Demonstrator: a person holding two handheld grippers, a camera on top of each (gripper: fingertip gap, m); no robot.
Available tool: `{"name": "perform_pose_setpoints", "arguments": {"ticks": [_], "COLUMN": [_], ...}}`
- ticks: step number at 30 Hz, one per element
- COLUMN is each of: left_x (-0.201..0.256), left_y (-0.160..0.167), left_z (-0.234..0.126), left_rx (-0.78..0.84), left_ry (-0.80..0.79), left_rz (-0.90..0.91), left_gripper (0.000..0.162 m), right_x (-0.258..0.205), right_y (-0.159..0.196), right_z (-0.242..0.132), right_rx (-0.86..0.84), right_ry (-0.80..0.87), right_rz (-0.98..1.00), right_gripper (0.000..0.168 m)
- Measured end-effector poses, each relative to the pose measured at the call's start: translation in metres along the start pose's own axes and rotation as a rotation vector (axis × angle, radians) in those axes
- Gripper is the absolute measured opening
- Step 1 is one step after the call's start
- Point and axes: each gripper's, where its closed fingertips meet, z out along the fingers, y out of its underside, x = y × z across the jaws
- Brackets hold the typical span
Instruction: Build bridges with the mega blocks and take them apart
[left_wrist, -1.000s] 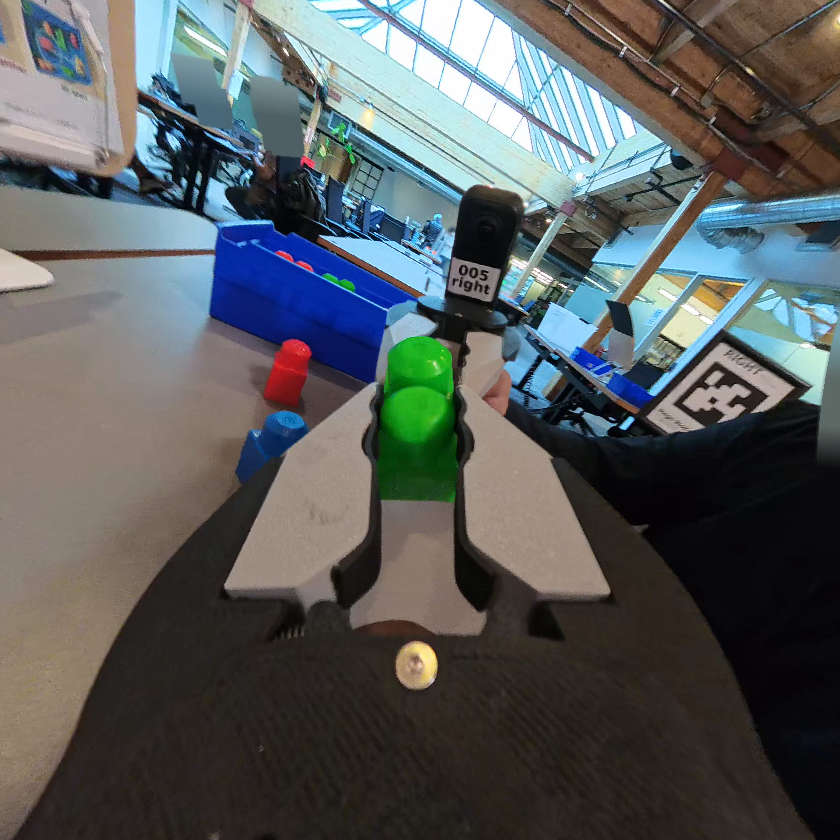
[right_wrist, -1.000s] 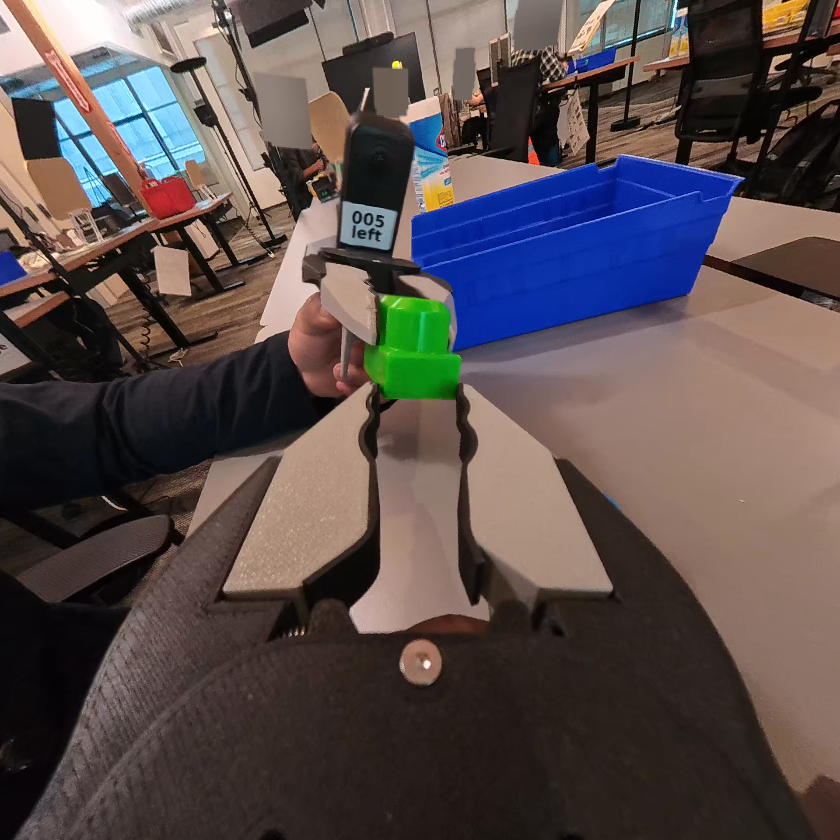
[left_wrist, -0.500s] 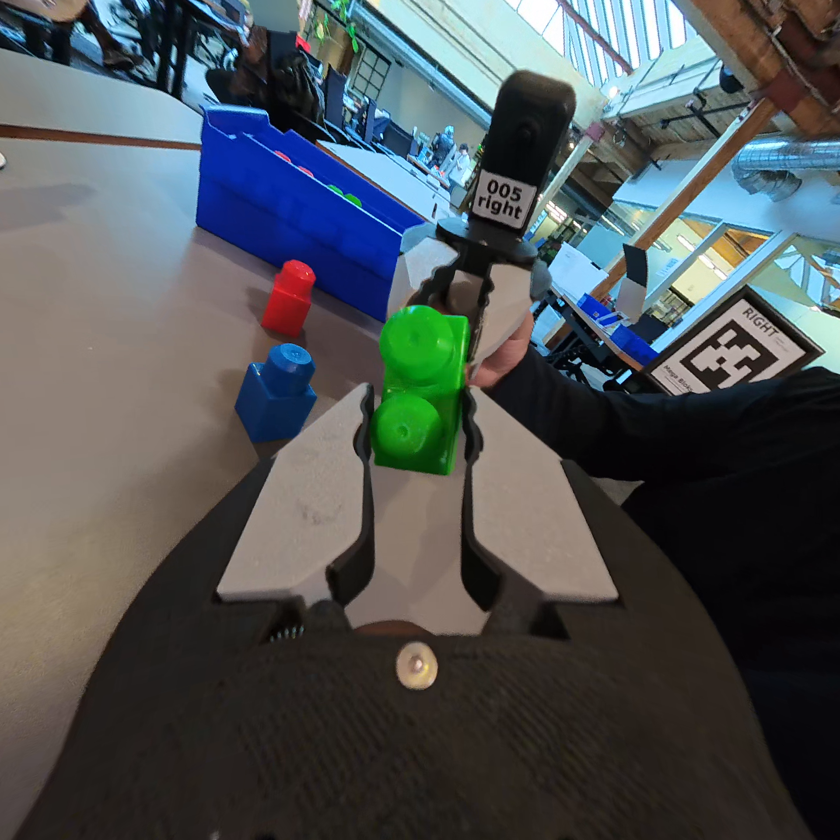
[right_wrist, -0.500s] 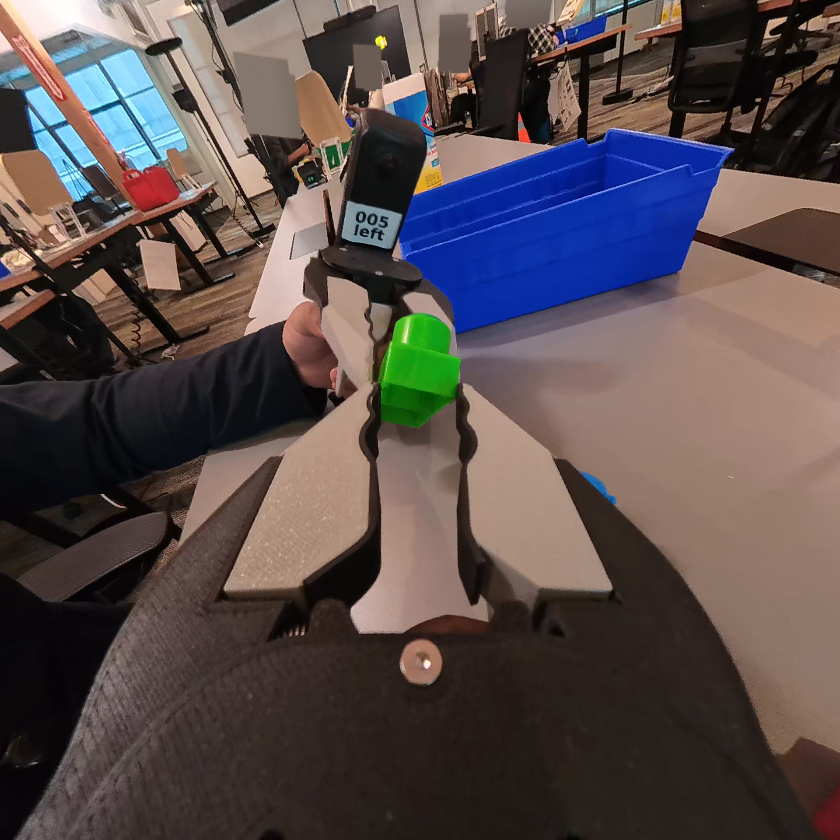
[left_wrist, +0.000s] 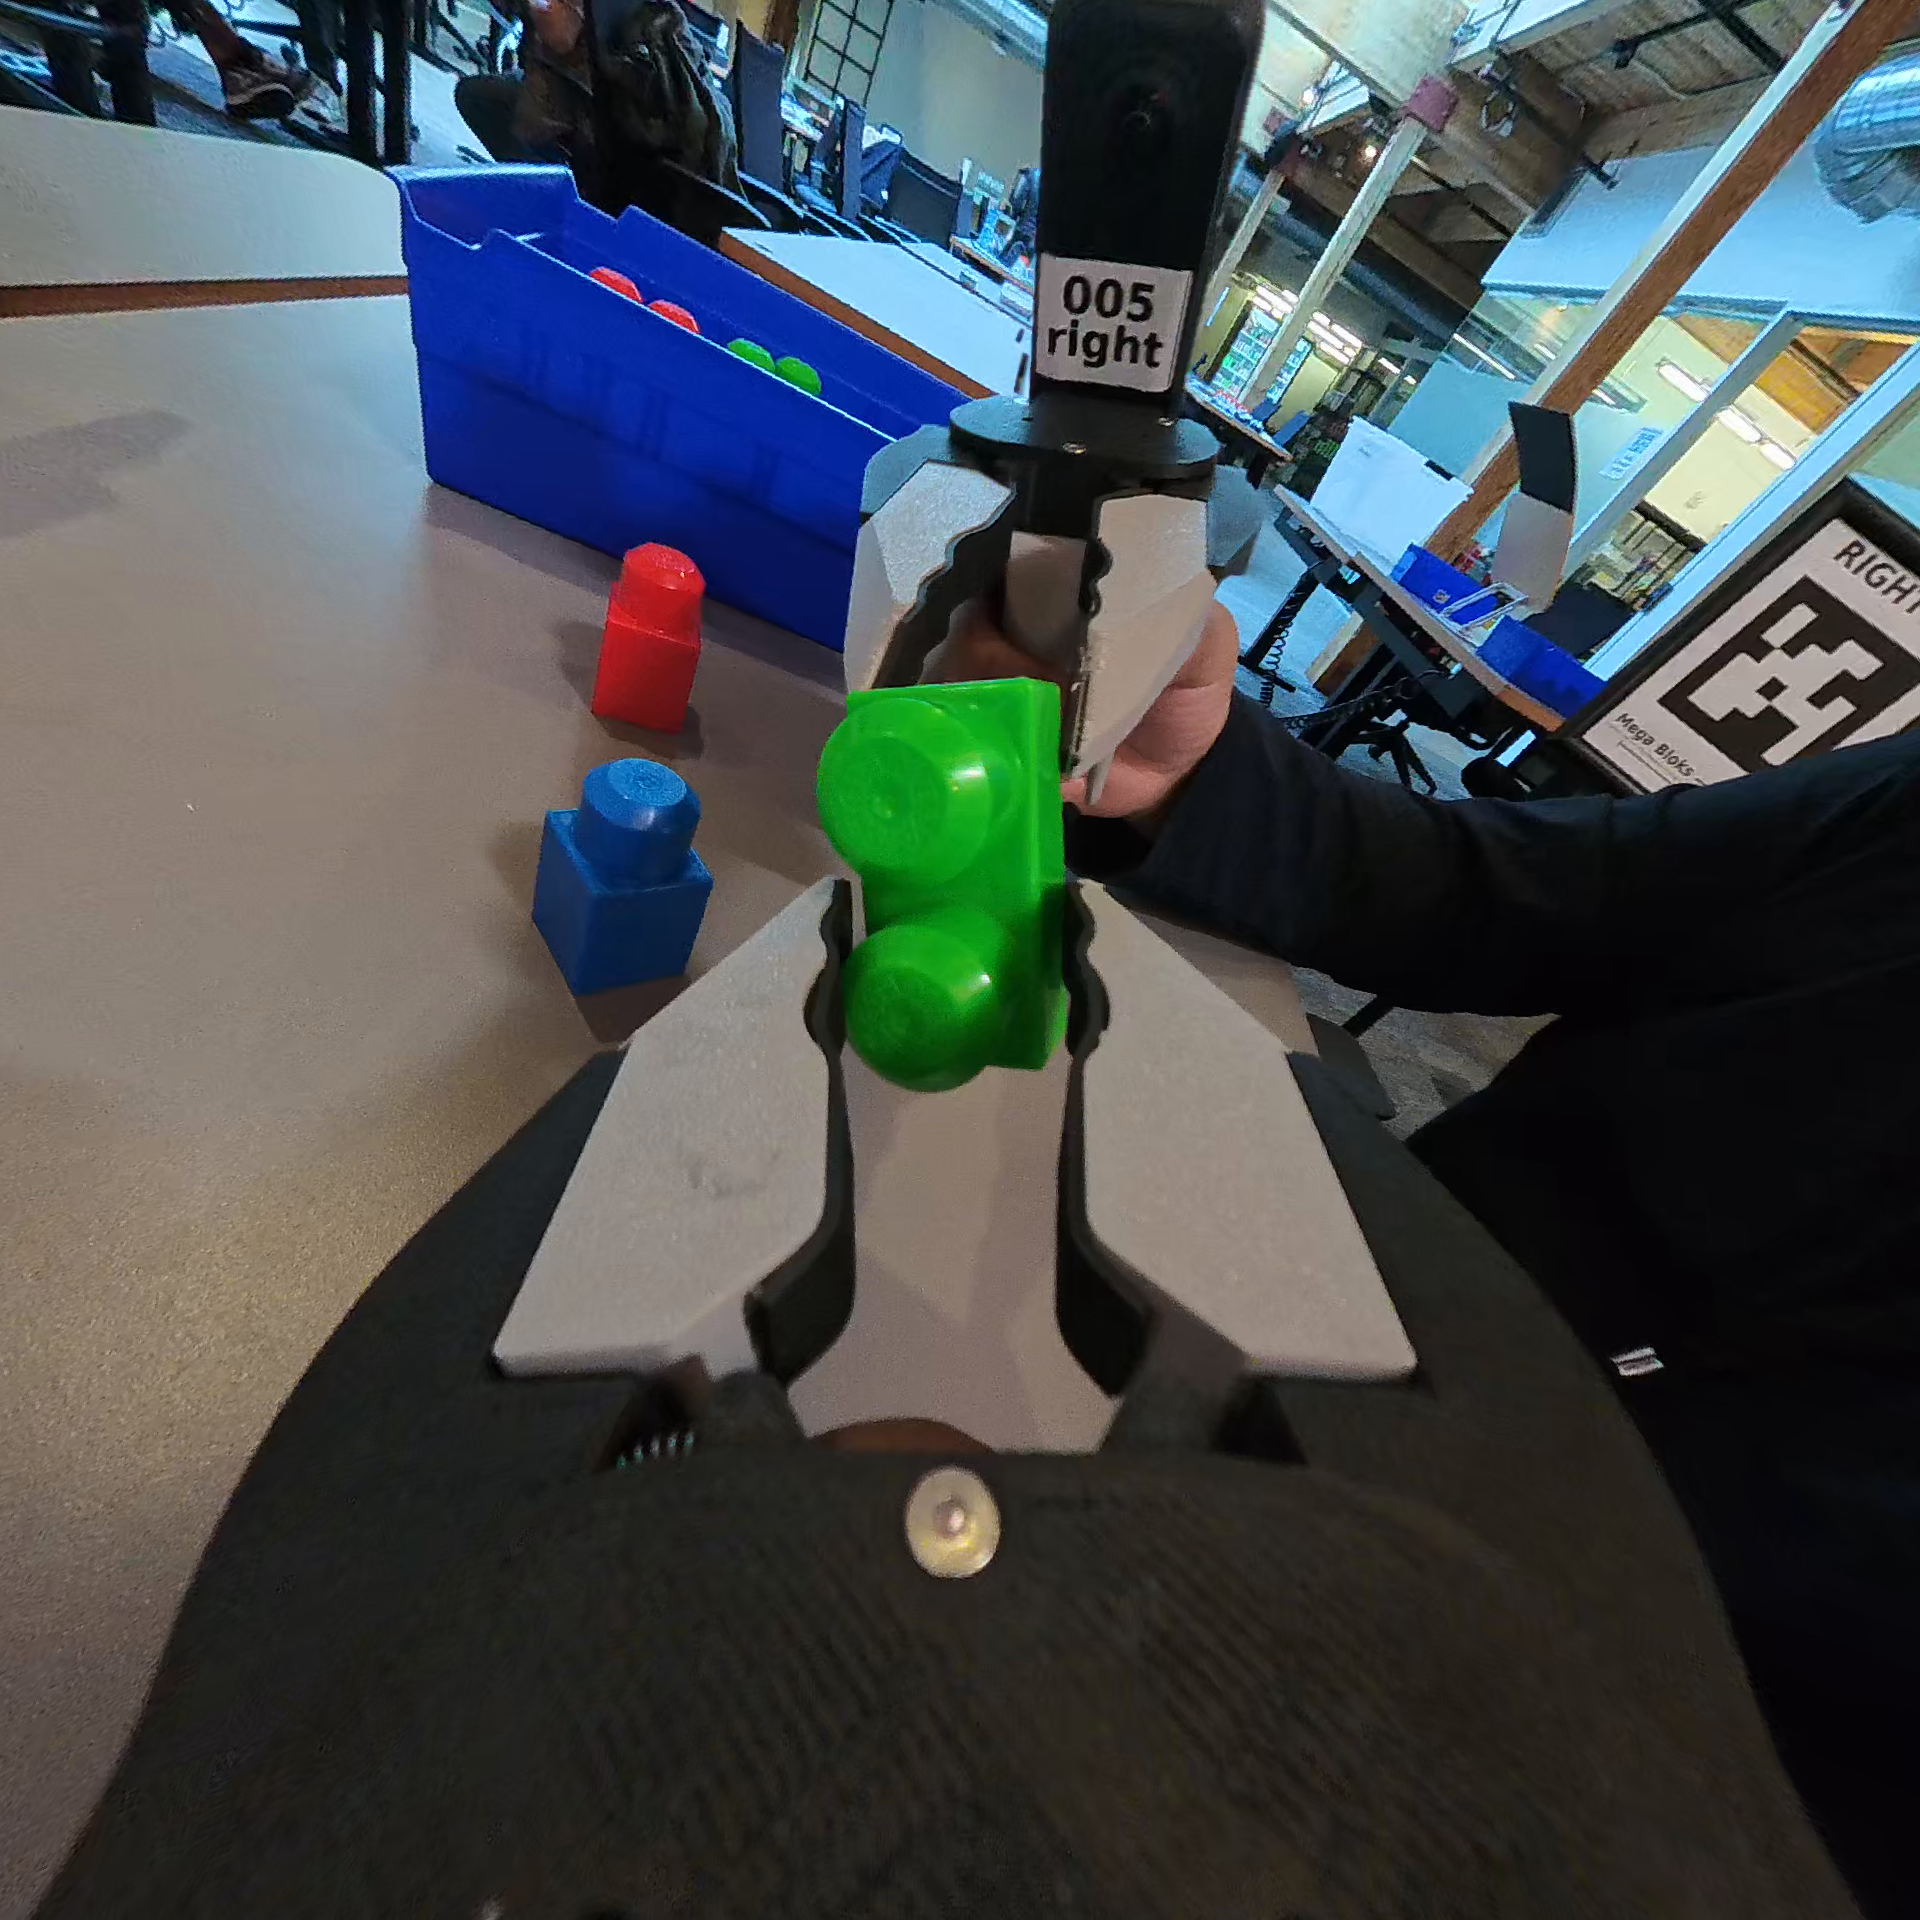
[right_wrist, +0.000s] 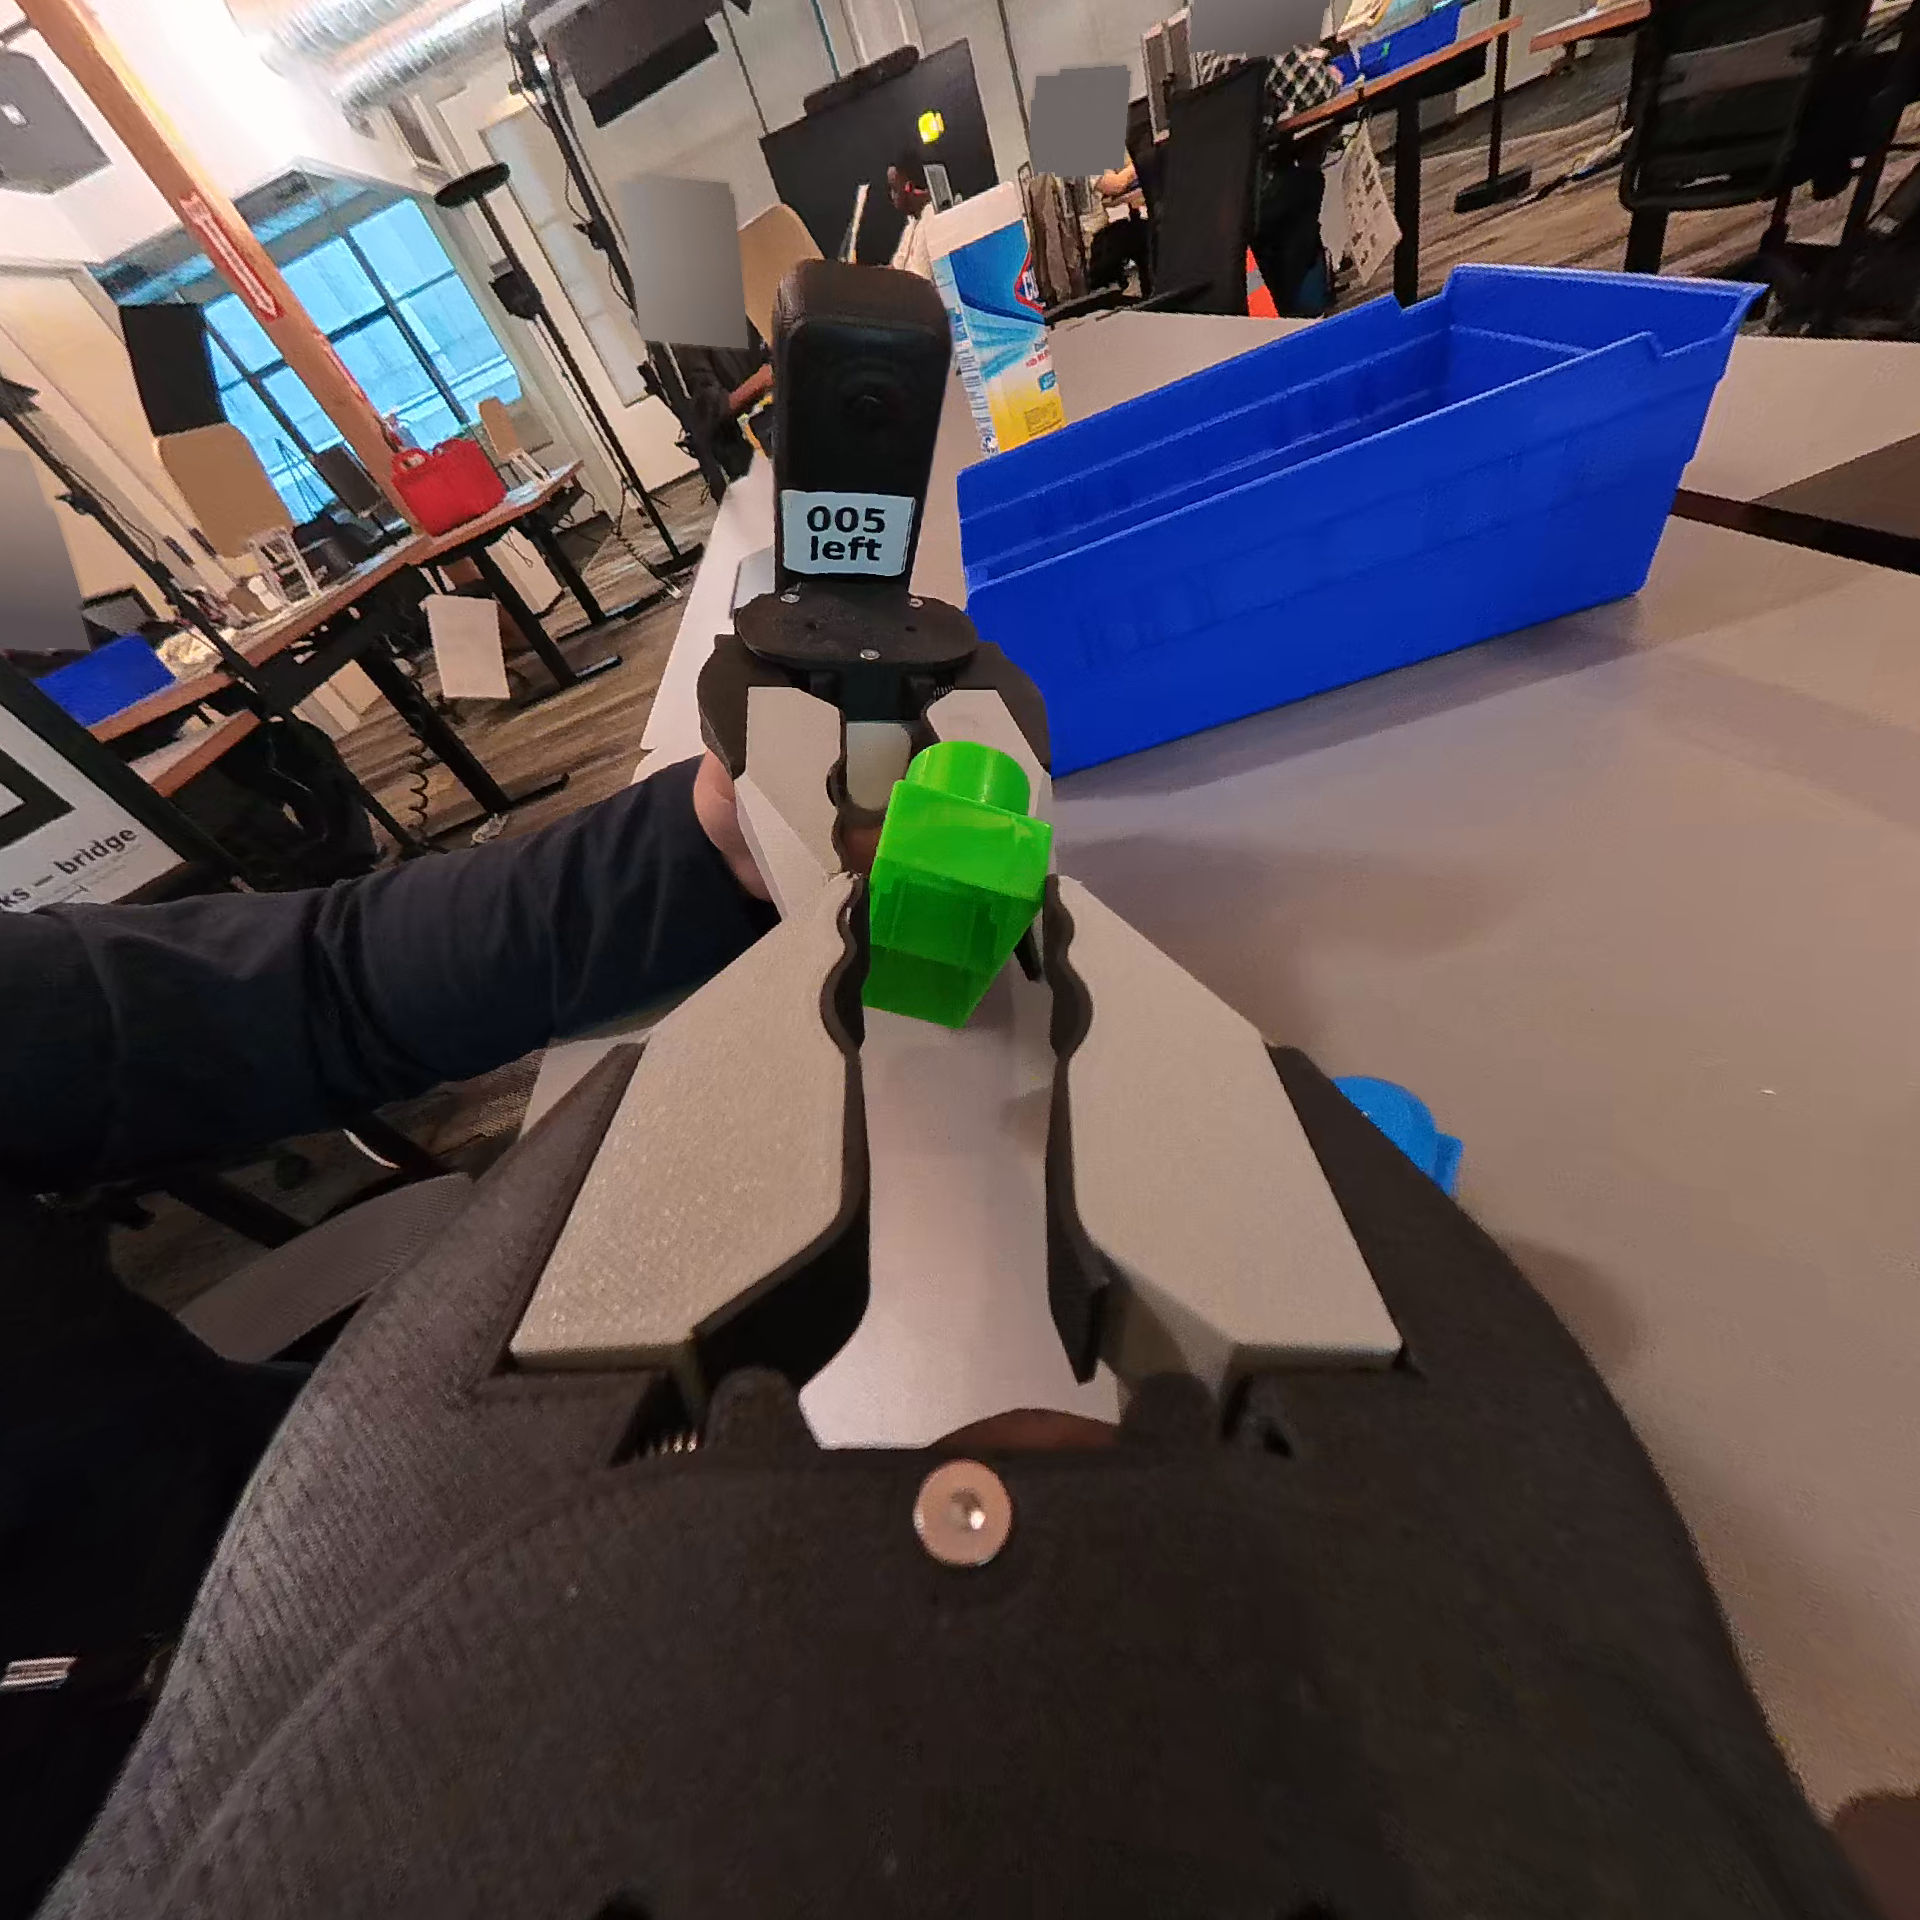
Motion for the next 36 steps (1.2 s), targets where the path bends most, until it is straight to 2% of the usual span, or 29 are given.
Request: {"name": "perform_pose_setpoints", "arguments": {"ticks": [9, 11, 16, 21, 24, 28, 31, 32, 36], "left_x": [0.023, 0.035, 0.029, 0.004, 0.004, 0.002, 0.001, 0.002, 0.007], "left_y": [0.002, 0.0, -0.003, -0.002, -0.002, 0.004, 0.011, 0.011, 0.007], "left_z": [0.008, 0.01, 0.013, 0.007, 0.005, 0.009, 0.014, 0.015, 0.015], "left_rx": [0.001, 0.003, 0.008, -0.005, -0.003, -0.042, -0.077, -0.075, -0.05], "left_ry": [0.147, 0.193, 0.118, -0.006, -0.009, -0.035, -0.046, -0.043, -0.018], "left_rz": [-0.062, -0.042, -0.013, -0.015, -0.015, 0.006, 0.014, 0.015, 0.022], "left_gripper": [0.035, 0.032, 0.032, 0.032, 0.032, 0.032, 0.032, 0.032, 0.032], "right_x": [-0.015, -0.014, -0.011, 0.0, -0.002, -0.008, -0.005, -0.003, -0.006], "right_y": [-0.007, -0.005, -0.009, -0.012, -0.013, -0.005, 0.006, 0.011, 0.008], "right_z": [-0.004, -0.005, -0.008, -0.011, -0.01, 0.0, 0.008, 0.01, 0.009], "right_rx": [0.052, 0.049, 0.082, 0.095, 0.093, 0.045, -0.023, -0.049, -0.037], "right_ry": [-0.124, -0.126, -0.137, -0.082, -0.073, -0.073, -0.02, -0.001, -0.025], "right_rz": [0.027, 0.002, 0.055, 0.07, 0.054, 0.022, -0.021, -0.028, -0.017], "right_gripper": [0.03, 0.0, 0.0, 0.017, 0.034, 0.042, 0.043, 0.036, 0.033]}}
